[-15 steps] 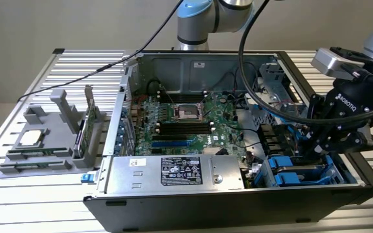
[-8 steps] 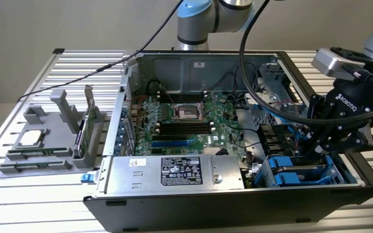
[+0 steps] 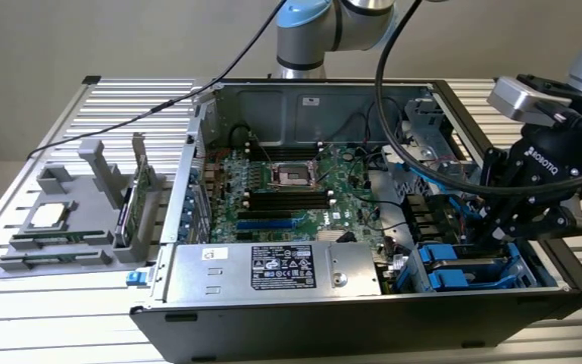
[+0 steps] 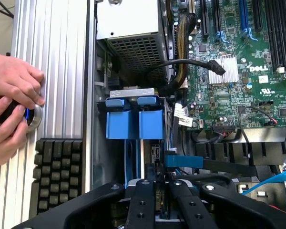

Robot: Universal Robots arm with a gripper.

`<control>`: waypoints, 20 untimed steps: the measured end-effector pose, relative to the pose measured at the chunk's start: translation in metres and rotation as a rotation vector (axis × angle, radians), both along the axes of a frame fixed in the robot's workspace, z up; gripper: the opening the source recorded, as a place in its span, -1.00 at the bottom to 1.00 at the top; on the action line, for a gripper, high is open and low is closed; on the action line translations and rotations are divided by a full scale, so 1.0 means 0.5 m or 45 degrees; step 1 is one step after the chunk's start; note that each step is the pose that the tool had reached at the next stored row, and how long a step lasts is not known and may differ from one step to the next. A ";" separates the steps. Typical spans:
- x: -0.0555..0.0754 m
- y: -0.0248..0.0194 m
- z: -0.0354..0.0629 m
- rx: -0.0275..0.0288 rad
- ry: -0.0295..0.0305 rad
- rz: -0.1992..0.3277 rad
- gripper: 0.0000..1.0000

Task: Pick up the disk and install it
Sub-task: 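Insert the first disk wire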

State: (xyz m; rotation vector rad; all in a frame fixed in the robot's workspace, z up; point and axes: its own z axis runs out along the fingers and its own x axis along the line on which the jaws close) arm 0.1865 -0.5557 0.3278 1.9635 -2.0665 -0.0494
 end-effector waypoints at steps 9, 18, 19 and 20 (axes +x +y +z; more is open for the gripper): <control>-0.001 0.0000 -0.008 -0.0007 0.0000 0.024 -0.66; -0.001 0.0000 -0.008 -0.0005 -0.0005 0.028 -0.66; -0.001 -0.0001 -0.009 0.0013 -0.0007 0.029 -0.63; -0.001 0.0000 -0.009 0.0014 -0.0003 0.029 -0.52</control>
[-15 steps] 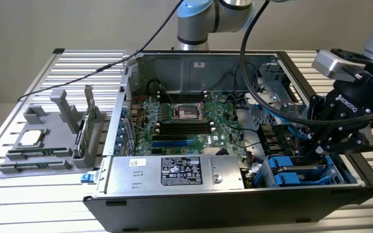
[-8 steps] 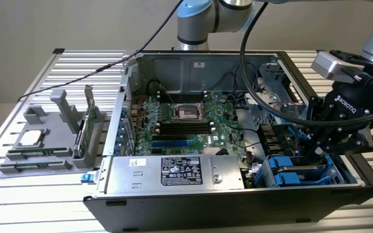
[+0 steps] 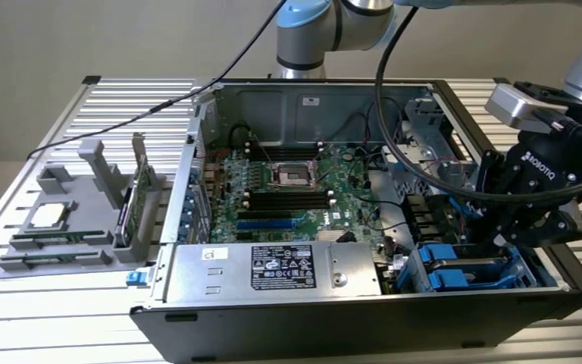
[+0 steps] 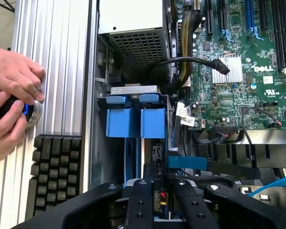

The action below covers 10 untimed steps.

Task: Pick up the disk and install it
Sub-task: 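Insert the first disk wire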

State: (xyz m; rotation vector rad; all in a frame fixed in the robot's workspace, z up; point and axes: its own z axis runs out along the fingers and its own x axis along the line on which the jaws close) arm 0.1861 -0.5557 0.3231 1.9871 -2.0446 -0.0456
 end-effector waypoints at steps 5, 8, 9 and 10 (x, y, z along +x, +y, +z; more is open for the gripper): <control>0.000 -0.0001 0.002 0.0043 0.0002 0.000 -0.15; 0.000 -0.0003 0.012 0.0158 0.0003 0.000 -0.03; -0.001 -0.0003 0.018 0.0188 0.0003 0.000 -0.03; -0.001 -0.0004 0.024 0.0216 0.0003 0.000 -0.03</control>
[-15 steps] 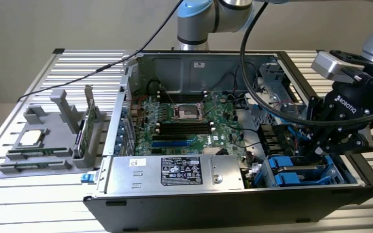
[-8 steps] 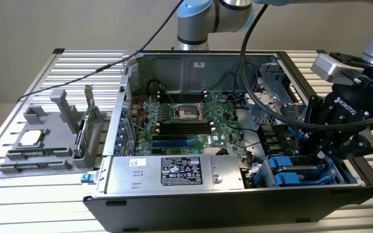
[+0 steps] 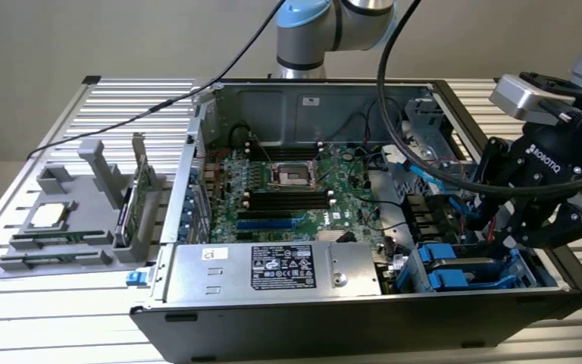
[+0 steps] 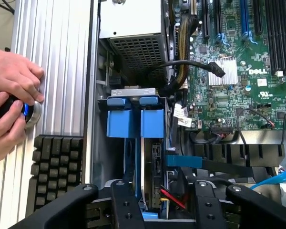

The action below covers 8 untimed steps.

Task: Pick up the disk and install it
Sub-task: 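Insert the first disk wire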

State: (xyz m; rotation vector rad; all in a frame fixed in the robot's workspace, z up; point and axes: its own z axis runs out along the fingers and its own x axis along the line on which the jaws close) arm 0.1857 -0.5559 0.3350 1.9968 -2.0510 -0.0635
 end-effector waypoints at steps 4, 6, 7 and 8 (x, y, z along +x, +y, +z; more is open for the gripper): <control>0.000 -0.0002 0.028 0.0083 0.0000 0.000 -0.03; 0.000 -0.0003 0.041 0.0117 0.0000 0.000 -0.03; 0.000 -0.0003 0.046 0.0133 0.0000 0.000 -0.03; 0.000 -0.0003 0.052 0.0145 -0.0001 0.000 -0.03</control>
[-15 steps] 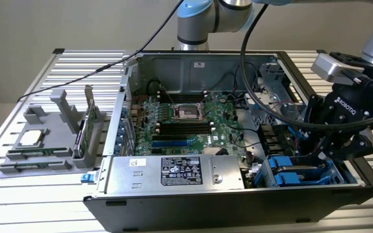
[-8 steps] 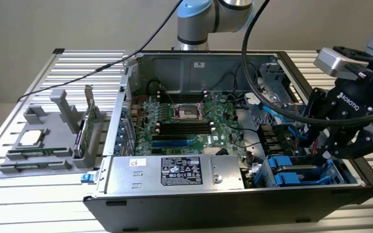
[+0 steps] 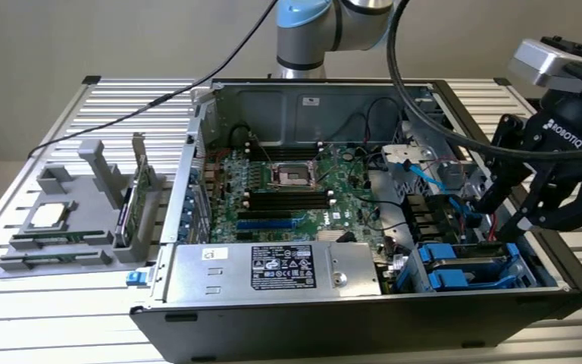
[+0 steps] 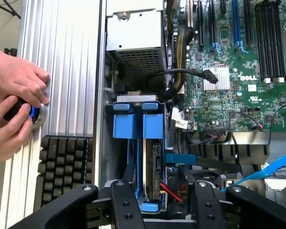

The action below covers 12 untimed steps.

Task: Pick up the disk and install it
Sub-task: 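Insert the first disk wire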

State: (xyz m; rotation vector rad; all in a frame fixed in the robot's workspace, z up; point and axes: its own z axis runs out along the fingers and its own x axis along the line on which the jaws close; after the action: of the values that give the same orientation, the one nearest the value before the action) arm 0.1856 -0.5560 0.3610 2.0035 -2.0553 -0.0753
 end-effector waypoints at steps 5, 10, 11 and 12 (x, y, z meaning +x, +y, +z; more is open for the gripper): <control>0.000 -0.0001 0.027 0.0093 0.0002 0.000 -0.03; -0.013 -0.0001 0.029 0.0161 0.0006 0.000 -0.03; -0.018 -0.0001 0.029 0.0167 0.0007 0.000 -0.03; -0.023 -0.0001 0.029 0.0176 0.0010 0.000 -0.03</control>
State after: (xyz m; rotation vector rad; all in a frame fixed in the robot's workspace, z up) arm 0.1740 -0.5561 0.3756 2.0111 -2.0599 -0.0905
